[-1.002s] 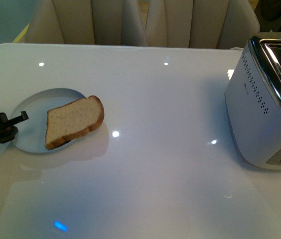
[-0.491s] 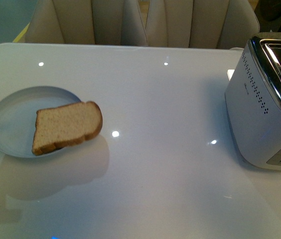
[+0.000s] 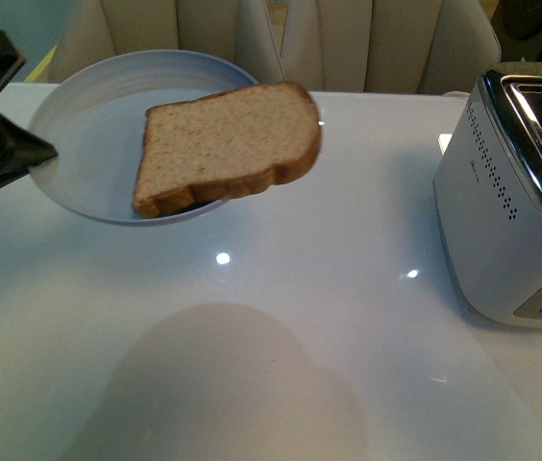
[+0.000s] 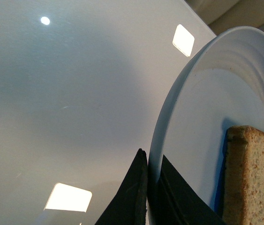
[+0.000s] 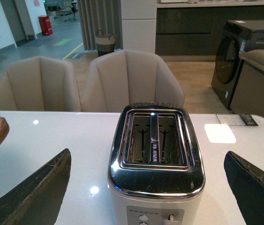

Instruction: Left arm holds plate, right arm toasts bread

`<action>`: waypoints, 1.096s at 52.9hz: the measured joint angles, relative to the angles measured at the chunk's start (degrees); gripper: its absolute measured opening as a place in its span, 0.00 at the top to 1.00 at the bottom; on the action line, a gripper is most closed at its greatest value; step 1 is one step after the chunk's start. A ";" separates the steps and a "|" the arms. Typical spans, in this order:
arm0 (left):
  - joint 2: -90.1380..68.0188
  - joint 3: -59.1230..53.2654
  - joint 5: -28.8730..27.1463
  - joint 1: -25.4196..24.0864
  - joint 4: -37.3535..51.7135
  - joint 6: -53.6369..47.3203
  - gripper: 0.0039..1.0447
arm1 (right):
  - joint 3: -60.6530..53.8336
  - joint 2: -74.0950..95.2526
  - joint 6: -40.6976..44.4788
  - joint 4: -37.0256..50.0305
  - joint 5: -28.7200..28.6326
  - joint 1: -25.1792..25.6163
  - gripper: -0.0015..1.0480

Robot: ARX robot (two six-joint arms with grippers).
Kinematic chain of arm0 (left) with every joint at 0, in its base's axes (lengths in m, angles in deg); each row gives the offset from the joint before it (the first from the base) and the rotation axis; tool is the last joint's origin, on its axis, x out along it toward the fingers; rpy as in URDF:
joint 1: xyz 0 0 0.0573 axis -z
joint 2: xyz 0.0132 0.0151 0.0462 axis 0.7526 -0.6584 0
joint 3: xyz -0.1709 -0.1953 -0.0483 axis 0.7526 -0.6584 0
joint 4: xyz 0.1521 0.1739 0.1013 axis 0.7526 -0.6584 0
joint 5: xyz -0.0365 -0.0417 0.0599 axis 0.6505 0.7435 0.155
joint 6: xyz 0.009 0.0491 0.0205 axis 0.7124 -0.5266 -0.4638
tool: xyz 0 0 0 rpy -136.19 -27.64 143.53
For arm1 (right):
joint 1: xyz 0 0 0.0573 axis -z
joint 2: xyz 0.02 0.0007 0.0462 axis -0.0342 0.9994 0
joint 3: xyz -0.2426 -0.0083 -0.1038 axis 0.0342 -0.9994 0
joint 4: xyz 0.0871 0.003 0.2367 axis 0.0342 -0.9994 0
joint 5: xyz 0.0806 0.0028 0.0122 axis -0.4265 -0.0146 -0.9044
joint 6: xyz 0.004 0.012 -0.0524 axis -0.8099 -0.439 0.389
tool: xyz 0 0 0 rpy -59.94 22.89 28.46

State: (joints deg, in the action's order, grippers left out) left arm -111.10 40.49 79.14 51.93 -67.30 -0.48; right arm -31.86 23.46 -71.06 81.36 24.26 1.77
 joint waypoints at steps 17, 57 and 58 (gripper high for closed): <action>3.17 5.51 -2.36 13.49 -6.16 3.28 0.97 | 0.00 0.00 0.00 0.00 0.00 0.00 0.09; 4.17 6.60 -3.61 18.27 -6.99 4.07 0.97 | 0.00 0.00 0.00 0.00 0.00 0.00 0.09; 4.17 6.60 -3.61 18.27 -6.99 4.07 0.97 | 0.00 0.00 0.00 0.00 0.00 0.00 0.09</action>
State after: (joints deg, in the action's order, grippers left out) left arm -106.93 47.09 75.54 70.21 -74.30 3.58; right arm -31.86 23.46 -71.06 81.36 24.26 1.77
